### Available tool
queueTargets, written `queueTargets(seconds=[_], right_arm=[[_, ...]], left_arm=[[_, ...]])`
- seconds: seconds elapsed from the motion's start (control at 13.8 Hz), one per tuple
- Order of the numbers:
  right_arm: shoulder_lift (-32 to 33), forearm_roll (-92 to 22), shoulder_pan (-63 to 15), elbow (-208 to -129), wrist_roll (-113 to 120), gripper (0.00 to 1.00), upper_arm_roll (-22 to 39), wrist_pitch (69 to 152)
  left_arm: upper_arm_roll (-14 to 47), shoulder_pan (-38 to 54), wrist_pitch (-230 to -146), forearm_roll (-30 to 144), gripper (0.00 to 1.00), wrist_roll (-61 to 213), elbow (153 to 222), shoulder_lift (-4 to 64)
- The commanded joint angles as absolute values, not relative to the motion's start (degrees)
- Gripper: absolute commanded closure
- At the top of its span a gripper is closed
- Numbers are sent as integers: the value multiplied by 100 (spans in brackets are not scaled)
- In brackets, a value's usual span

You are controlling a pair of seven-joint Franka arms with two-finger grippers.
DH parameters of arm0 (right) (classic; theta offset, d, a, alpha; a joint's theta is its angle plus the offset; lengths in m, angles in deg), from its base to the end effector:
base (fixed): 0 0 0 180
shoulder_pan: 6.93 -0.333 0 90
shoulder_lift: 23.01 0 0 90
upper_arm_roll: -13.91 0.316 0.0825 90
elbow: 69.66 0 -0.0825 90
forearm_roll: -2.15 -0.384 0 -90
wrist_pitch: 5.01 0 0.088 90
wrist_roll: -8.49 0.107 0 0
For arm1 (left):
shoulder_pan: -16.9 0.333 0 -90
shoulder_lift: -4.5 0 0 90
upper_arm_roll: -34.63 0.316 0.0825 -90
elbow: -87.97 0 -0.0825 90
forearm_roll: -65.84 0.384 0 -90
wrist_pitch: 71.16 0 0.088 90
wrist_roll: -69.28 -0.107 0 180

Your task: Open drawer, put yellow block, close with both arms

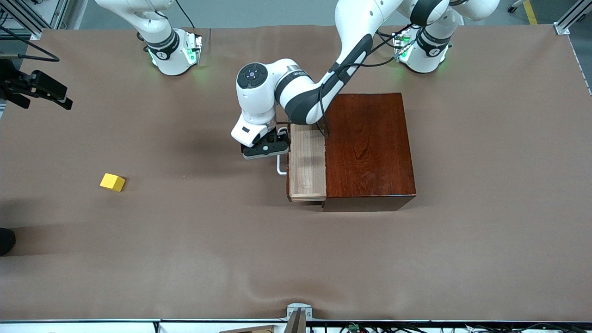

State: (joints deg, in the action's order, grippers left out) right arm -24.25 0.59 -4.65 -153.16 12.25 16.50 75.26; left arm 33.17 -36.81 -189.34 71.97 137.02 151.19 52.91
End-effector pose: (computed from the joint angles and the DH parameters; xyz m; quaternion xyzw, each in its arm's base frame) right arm 0.5292 0.0065 0.6742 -0.9994 0.0280 0.0178 0.0123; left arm 0.4543 -0.6319 0.3202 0.9934 0.0916 0.0618 0.0315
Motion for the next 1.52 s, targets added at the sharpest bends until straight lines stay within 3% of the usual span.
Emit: queueTargets(seconds=[0.0,0.29,0.8,1.45], right_arm=[[-2433,-22,-368,-15271,1218,0,1690,7488],[-2433,-13,-368,-15280,1236,0,1690,7497],[-2196,83,-167,-15307,1210,0,1672,7550],[-1231,707,212,-15333,1253,0,1672,8059]], left_arm=[[3331,-3689,-18560,7138,0,13801,14923,4987],[3410,-3531,-17875,7173,0,13731,14958,4188],[3393,-1890,-15792,7217,0,11949,15125,2675],[3366,291,-15413,6980,0,8731,16100,1480]])
